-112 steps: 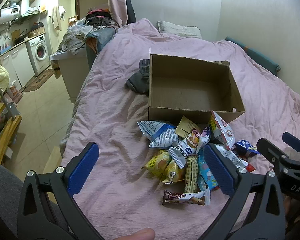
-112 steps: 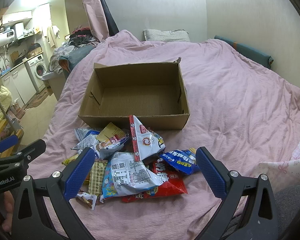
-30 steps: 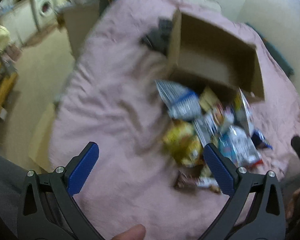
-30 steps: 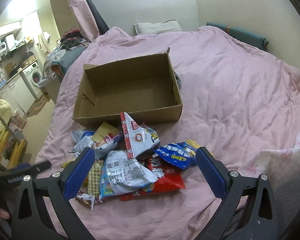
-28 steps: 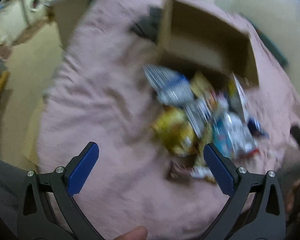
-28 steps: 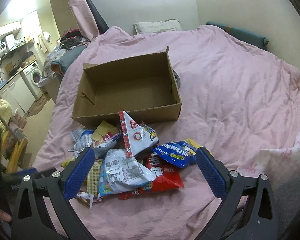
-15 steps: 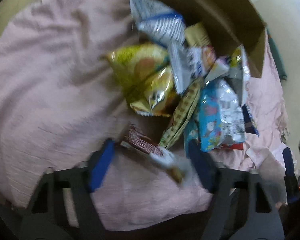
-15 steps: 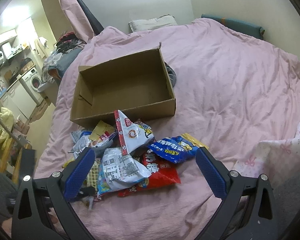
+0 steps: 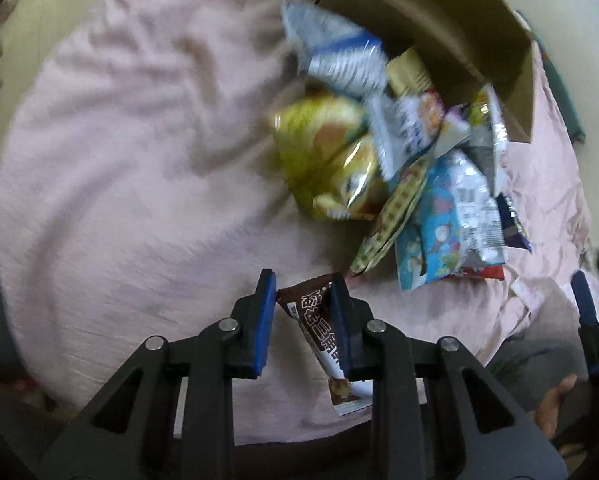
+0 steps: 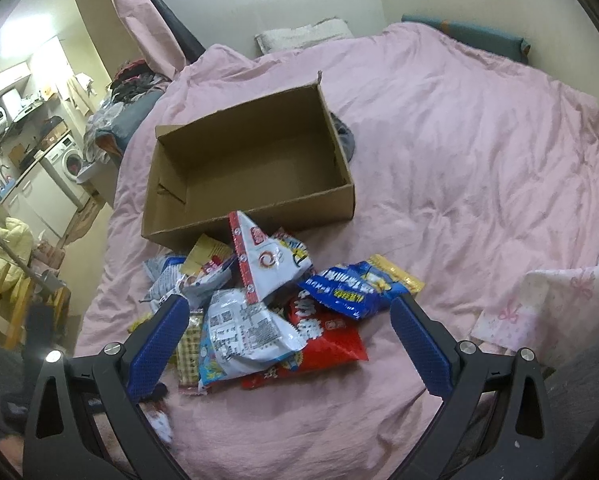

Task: Organize snacks
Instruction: 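Grasp the brown chocolate bar with the left gripper while the right gripper grasps the beige wafer stick, then carry both snacks into the cardboard box and open both grippers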

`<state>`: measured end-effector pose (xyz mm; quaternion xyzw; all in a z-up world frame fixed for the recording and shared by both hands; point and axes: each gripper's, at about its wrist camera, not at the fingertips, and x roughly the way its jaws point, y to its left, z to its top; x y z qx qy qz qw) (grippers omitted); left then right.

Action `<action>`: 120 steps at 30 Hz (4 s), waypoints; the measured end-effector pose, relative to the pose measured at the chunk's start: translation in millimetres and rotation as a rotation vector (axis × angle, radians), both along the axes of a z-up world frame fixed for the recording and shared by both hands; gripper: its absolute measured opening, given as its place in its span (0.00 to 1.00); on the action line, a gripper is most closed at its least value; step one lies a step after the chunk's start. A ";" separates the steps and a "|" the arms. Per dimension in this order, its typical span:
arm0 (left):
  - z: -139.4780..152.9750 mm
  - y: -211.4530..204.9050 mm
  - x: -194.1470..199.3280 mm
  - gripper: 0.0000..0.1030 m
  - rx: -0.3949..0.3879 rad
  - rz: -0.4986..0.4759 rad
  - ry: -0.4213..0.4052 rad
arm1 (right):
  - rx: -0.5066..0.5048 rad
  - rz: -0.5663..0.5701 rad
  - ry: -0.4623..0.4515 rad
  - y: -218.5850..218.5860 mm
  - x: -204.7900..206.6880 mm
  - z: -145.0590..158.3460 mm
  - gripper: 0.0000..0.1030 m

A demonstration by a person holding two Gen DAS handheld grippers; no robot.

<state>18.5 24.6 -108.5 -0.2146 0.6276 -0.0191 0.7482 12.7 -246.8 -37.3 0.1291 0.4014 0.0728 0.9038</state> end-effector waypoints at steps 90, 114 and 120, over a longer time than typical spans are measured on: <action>89.1 -62.7 218.2 0.23 0.381 -0.222 -0.582 | 0.102 0.151 0.163 33.2 232.8 -30.3 0.27; 62.6 -67.7 228.0 0.24 0.388 -0.245 -0.521 | 0.132 0.141 0.269 38.7 240.8 -52.4 0.27; 64.5 -66.7 228.6 0.39 0.382 -0.236 -0.513 | 0.151 0.142 0.263 36.8 241.3 -52.6 0.28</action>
